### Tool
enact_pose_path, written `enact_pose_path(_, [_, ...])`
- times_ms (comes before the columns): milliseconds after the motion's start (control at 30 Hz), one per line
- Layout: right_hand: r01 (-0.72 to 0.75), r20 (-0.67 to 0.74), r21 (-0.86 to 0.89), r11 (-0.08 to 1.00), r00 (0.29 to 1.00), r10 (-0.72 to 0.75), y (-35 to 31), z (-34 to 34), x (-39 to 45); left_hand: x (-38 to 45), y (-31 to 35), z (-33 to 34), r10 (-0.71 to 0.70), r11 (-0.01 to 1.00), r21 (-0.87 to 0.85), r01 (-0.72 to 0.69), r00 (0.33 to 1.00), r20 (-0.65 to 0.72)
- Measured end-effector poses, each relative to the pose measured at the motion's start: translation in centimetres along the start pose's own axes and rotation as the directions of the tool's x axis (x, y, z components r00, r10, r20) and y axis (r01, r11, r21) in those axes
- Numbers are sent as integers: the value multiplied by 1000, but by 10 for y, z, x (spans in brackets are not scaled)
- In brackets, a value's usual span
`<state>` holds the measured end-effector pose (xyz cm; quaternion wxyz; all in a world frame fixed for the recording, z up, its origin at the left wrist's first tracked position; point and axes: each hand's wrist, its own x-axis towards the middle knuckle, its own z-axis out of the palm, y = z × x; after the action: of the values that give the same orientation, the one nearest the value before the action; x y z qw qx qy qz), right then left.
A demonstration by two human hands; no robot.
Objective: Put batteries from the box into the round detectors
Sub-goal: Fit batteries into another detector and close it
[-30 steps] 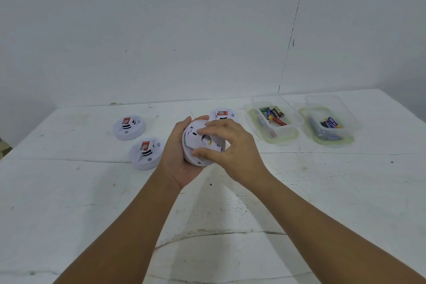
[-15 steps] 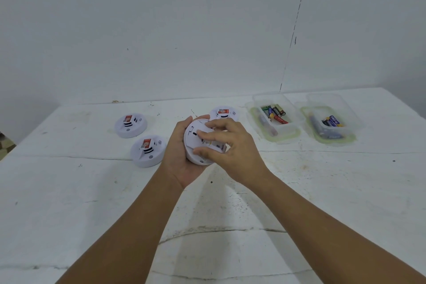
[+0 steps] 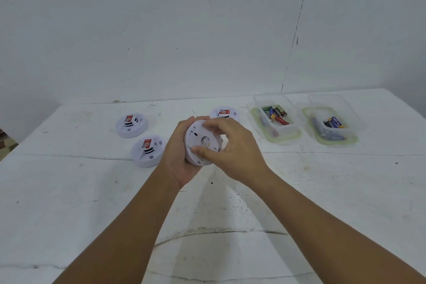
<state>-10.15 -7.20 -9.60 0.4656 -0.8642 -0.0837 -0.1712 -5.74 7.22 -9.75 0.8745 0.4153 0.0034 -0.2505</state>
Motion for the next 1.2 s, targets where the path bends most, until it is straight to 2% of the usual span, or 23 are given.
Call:
enact_pose_path(100, [-42,1,0,999,999,42,-3,-2,3,1,1,-1,12,999,44,-12,1000,-16])
enact_pose_path(200, [-11,45,-62,998,999,14,-4,-2,6,2,1,-3,4,999,45,-3,1000,-25])
enact_pose_path(333, [17,68,-20,1000,998,-16,-1,-5,5,3,2,-3,2,999,42,-2,1000,-11])
enact_pose_path(667, [-17,-13,-39,999,1000,17,0,-2,4,3,2,3,70,984,163,-71,997,14])
enact_pose_path(933, [34,59,-97,995,998,-28,-1,-5,7,0,6,5,29,988,150,-32,999,21])
enact_pose_path(1200, [-2,21,-92,996,1000,4,-2,-3,7,1,4,7,42,976,213,-37,999,-18])
